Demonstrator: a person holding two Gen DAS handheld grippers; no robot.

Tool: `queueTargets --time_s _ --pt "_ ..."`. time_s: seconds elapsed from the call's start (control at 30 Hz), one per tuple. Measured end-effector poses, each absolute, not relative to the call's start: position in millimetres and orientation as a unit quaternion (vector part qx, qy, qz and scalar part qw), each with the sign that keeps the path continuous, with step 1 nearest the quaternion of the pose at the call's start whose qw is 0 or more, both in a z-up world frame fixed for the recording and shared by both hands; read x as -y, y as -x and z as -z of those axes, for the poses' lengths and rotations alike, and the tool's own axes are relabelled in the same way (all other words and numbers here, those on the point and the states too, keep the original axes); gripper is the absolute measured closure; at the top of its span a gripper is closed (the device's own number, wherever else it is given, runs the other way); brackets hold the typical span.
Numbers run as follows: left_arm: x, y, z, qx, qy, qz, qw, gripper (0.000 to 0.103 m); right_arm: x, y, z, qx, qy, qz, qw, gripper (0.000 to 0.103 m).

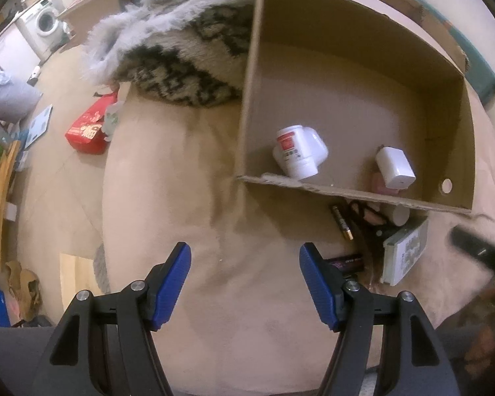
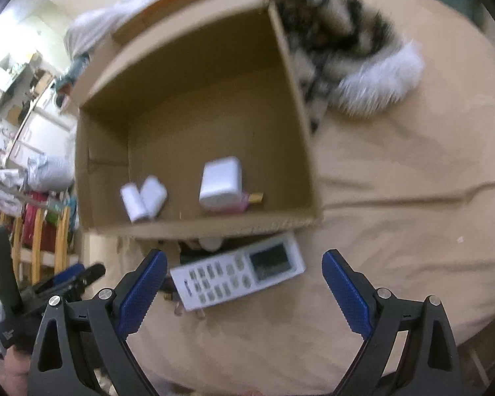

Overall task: Organize rigid objects
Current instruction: 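Grasp the white remote control with the right gripper while the left grasps the black flashlight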

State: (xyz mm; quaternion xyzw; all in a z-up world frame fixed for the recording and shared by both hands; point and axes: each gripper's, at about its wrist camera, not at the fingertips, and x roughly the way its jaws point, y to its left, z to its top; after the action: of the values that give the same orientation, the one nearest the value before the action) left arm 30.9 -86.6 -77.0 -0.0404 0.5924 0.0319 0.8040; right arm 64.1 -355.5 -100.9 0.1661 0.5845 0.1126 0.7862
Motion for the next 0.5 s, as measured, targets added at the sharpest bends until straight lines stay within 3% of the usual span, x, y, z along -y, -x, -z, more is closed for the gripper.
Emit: queueTargets --time_s 0.17,0.5 --pt "92.2 -34.6 77.8 -0.593 0.043 -0.026 0.804 0.038 330.5 -72.6 133.6 -0.639 -0.166 -0.126 0.74 0.002" --pt "82.6 -34.7 76.3 -0.597 0.06 -0.03 0.8 0.038 308.0 -81.8 144.6 -0.652 -0.145 -0.11 0.736 0.0"
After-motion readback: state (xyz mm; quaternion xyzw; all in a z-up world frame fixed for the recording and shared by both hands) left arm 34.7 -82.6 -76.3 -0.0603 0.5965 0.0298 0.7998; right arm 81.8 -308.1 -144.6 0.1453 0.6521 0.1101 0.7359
